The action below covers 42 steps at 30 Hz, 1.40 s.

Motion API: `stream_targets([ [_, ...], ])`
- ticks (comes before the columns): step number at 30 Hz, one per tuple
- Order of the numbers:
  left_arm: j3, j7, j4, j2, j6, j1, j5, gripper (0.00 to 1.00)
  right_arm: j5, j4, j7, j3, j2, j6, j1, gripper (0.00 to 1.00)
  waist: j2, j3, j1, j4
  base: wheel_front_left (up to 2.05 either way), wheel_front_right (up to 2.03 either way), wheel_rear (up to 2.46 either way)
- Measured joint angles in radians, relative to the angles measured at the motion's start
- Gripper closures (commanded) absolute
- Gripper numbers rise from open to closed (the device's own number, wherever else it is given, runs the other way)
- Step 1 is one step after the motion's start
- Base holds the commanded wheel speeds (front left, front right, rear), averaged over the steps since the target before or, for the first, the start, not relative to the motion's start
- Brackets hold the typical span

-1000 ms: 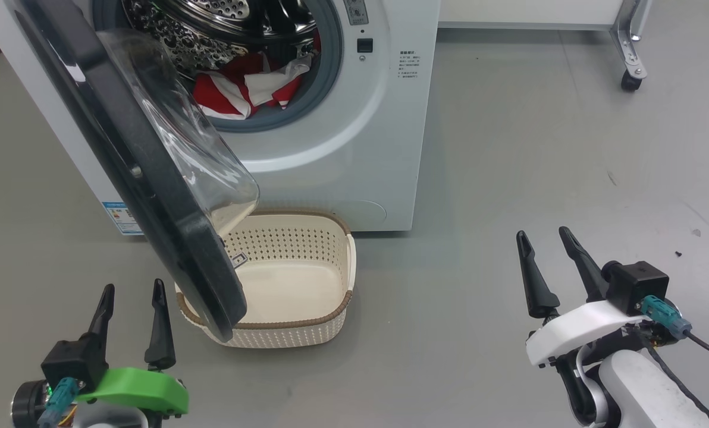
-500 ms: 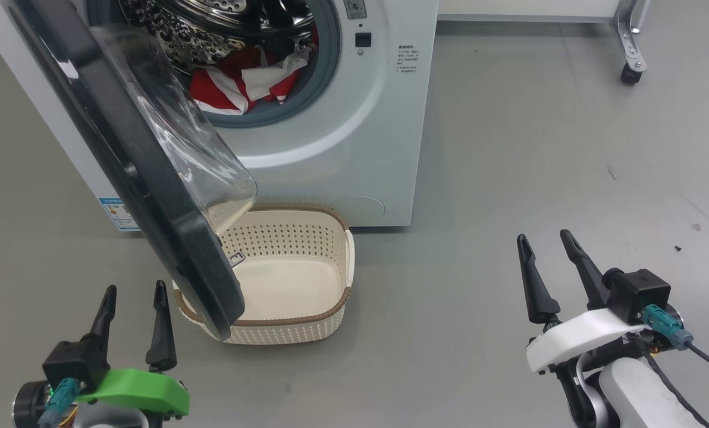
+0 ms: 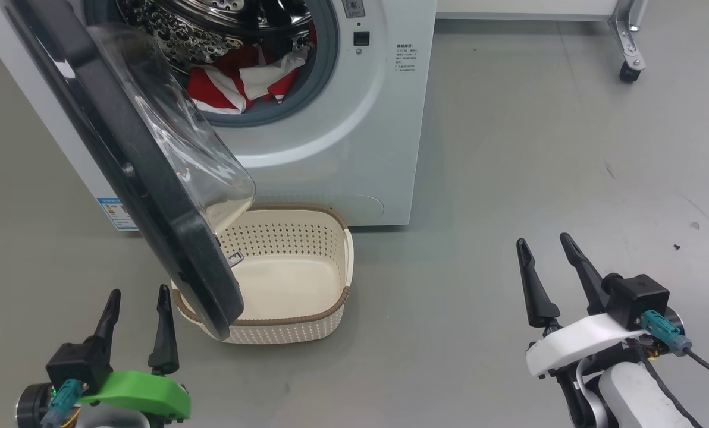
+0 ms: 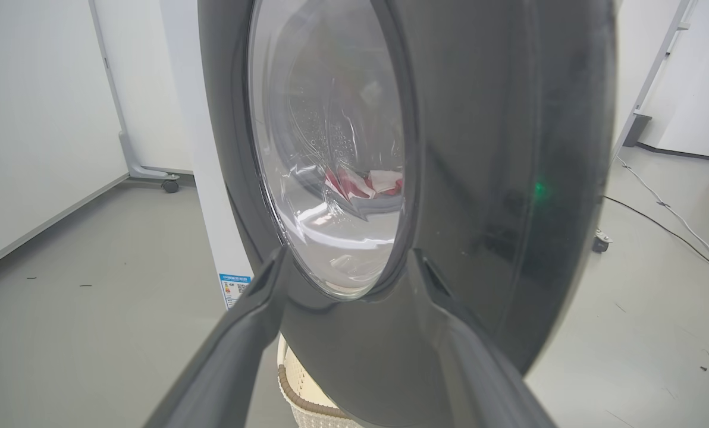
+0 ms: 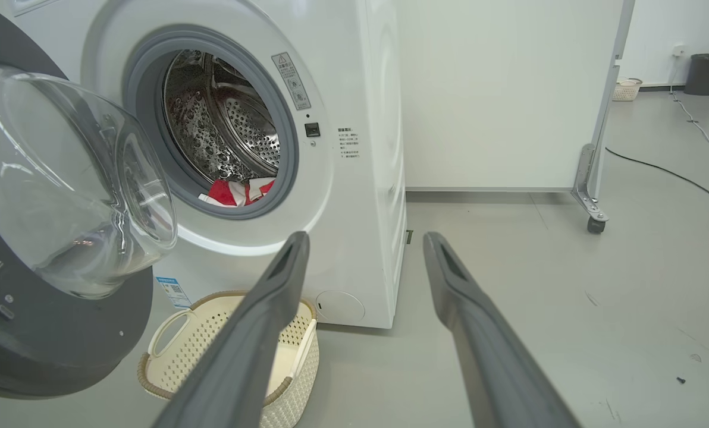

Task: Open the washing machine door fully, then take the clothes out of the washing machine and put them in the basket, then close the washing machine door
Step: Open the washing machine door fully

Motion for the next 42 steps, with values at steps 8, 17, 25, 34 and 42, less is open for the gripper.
stream_targets([
  [8, 0.0, 0.0, 0.002, -0.001, -0.003, 0.0, 0.0, 0.0, -0.023, 0.0, 0.0, -0.02, 0.009, 0.015, 0.005, 0.0, 0.0, 0.0, 0.0, -0.001, 0.0, 0.0, 0.0],
  [17, 0.0, 0.0, 0.004, -0.001, -0.003, -0.001, 0.0, 0.0, -0.038, 0.0, 0.0, -0.037, 0.028, 0.031, 0.02, 0.0, 0.0, -0.003, 0.0, -0.002, 0.0, 0.0, 0.0],
  [25, -0.001, 0.0, 0.004, -0.001, -0.004, -0.001, 0.0, 0.0, -0.052, 0.001, 0.0, -0.053, 0.035, 0.041, 0.026, 0.0, 0.0, 0.0, 0.0, -0.002, 0.0, 0.0, 0.0],
  [34, -0.003, 0.0, 0.007, -0.002, -0.009, -0.001, 0.0, 0.0, -0.073, 0.006, 0.0, -0.069, 0.052, 0.059, 0.038, 0.0, 0.0, -0.001, 0.0, -0.002, 0.0, 0.0, 0.0],
  [42, -0.008, 0.0, 0.009, -0.002, -0.012, -0.001, 0.0, 0.0, -0.086, 0.013, 0.0, -0.08, 0.062, 0.072, 0.041, 0.0, 0.0, -0.006, 0.0, -0.003, 0.0, 0.0, 0.0],
])
